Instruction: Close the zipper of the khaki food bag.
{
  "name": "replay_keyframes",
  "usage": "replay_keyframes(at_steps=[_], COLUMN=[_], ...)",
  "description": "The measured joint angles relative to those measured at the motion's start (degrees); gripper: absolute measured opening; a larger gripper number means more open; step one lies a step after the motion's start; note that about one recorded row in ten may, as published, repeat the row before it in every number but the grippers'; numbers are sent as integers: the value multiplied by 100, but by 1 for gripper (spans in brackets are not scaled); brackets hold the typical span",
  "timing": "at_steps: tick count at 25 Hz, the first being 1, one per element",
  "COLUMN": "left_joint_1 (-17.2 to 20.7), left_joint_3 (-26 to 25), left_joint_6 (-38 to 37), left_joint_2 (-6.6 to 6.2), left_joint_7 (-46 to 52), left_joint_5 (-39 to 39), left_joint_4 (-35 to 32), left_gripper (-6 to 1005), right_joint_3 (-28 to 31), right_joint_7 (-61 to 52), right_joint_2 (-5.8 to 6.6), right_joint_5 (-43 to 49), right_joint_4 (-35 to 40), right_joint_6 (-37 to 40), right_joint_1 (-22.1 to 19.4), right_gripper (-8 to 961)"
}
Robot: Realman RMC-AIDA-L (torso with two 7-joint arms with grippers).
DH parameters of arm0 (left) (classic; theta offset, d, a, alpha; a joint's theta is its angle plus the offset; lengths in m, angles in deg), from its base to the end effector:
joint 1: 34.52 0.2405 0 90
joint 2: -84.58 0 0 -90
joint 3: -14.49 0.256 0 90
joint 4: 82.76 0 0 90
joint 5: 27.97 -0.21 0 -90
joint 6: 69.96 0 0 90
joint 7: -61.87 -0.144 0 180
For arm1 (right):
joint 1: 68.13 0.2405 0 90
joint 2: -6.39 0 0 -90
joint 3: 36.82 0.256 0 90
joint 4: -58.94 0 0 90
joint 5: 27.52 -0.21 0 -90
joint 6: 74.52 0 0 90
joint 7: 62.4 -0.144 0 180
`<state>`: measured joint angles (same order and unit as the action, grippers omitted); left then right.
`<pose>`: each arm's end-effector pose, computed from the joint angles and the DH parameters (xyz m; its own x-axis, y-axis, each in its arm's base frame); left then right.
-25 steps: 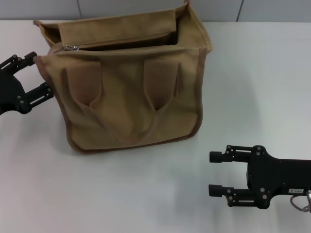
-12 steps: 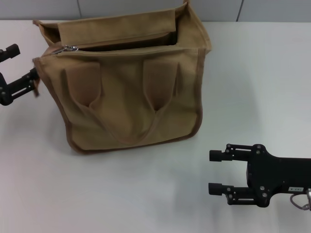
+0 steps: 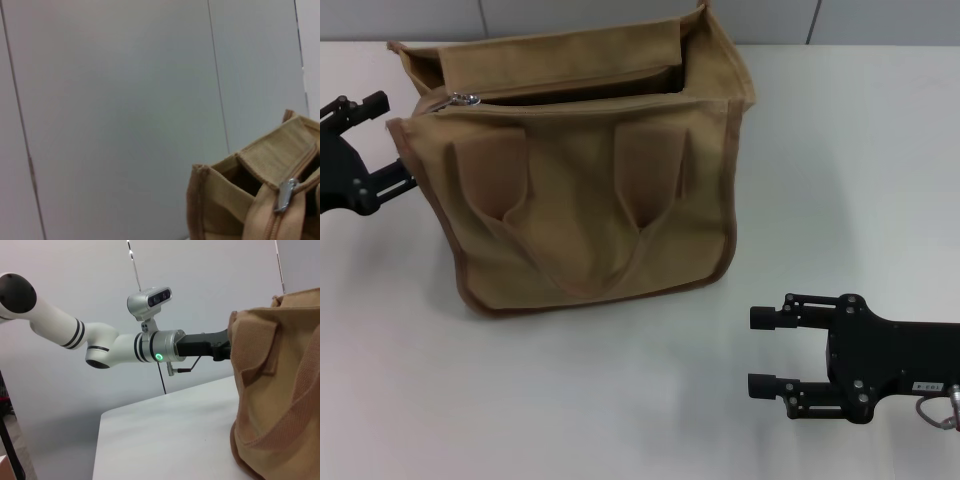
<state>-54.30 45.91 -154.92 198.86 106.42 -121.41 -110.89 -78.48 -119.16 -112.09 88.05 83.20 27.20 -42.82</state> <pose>-0.3362 0.3047 0.0605 0.8270 -0.0477 0.5602 0.3963 -0.6574 -0.6410 0.2779 0.2503 -0.0341 0.7893 -0.2179 -0.5740 -0.2469 -0.9686 0.0282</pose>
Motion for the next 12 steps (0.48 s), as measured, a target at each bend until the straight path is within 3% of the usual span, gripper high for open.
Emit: replay_keyframes(at_steps=[2,7,12], left_joint_1=[8,39,50], left_joint_3=[-215,-491,-469], left_joint_6=[-25,-200,-262], left_joint_2=[63,79,80], left_joint_7=[-148,-206,-245], left_joint_5=[36,42,43], left_joint_4=[-2,9,16], left_gripper=[738,737,736], right_joint_3=[0,8,40], right_joint_7=[-1,-1,-1], right_joint_2=[0,0,0], right_joint_5=[0,0,-3], right_joint_4=[0,0,0], right_joint_6=[5,8,15], right_joint_1=[-3,-6,-1], right_gripper=[704,704,704])
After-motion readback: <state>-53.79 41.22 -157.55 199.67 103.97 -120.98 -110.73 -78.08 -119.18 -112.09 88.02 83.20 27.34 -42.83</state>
